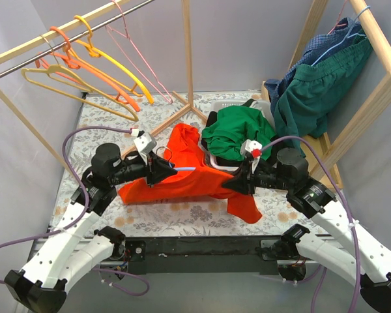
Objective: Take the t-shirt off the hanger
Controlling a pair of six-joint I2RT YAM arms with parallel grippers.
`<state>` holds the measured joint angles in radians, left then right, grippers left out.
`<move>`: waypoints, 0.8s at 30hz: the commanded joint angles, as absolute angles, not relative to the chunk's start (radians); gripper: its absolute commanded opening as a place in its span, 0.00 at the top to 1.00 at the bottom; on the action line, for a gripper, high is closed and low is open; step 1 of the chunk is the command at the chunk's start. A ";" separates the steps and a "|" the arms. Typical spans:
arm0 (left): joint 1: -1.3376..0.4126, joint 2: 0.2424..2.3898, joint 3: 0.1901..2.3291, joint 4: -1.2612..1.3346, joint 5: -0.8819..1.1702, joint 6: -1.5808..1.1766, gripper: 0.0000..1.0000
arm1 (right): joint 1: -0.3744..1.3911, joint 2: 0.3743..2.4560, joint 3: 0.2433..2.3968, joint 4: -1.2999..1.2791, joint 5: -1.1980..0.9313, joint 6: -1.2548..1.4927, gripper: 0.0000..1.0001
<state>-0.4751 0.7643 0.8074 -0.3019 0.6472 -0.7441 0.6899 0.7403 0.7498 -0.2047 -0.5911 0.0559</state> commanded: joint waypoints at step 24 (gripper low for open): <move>-0.477 0.730 1.077 -0.627 0.578 -0.632 1.00 | 0.710 0.638 0.755 -0.271 -0.141 -0.069 0.33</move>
<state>-0.4801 0.7731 0.9855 -0.5812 0.6117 -0.6666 0.7074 0.6468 0.7498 -0.2604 -0.1654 -0.0391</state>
